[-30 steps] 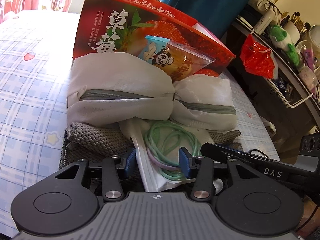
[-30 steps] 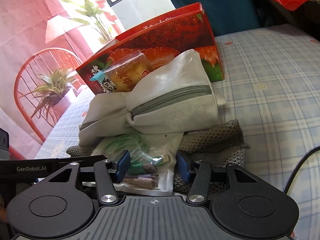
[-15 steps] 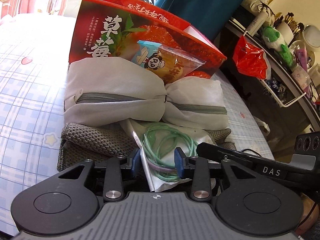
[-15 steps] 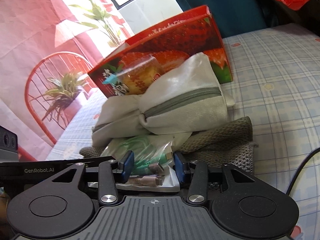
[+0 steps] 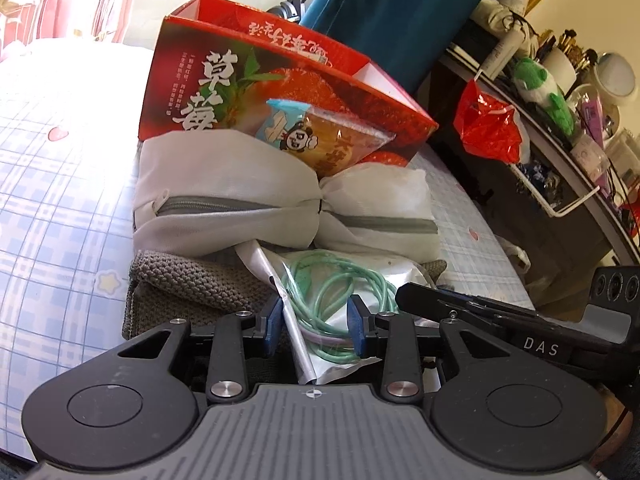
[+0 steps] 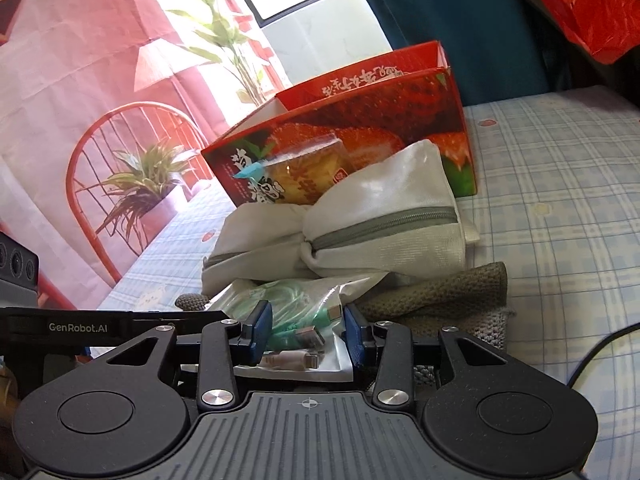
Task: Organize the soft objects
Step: 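Grasp the clear bag of green cables with the right tool, then lift the cable bag with the right tool over the red box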
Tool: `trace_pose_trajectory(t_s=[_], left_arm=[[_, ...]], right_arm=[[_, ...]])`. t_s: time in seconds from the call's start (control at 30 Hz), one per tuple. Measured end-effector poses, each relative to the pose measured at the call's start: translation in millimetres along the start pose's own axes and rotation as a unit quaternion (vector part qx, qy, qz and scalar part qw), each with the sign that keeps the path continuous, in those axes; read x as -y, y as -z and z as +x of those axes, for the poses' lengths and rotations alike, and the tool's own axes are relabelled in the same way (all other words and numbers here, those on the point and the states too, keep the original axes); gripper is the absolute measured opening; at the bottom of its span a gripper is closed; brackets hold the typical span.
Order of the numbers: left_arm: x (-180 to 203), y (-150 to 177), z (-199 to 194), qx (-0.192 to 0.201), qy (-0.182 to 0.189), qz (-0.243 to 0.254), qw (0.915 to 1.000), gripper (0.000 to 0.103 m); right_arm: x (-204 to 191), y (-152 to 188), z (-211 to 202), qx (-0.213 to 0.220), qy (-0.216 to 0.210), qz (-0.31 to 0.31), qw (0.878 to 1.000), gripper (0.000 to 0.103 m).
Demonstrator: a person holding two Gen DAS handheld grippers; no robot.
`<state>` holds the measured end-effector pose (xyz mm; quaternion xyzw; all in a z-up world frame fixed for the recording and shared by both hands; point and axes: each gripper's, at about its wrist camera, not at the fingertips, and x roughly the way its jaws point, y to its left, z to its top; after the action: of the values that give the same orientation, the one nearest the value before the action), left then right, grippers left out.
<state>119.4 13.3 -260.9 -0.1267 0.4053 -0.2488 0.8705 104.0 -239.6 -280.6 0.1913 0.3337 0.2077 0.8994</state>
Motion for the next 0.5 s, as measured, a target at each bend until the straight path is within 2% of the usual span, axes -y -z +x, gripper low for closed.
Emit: trace_pose_trajectory(t_s=[0.23,0.5], left_arm=[[-2,0,-3,0.003,0.003,-0.004,1.0000,0.035],[-7,-2,-21,0.040,0.038,-0.021,0.9983,0.035]], right_arm=[[-3,0,-1,-0.001,-0.001,-0.015,1.000,0.037],[-10,-10,-19,0.033,-0.019,-0.026,0.999,0.035]])
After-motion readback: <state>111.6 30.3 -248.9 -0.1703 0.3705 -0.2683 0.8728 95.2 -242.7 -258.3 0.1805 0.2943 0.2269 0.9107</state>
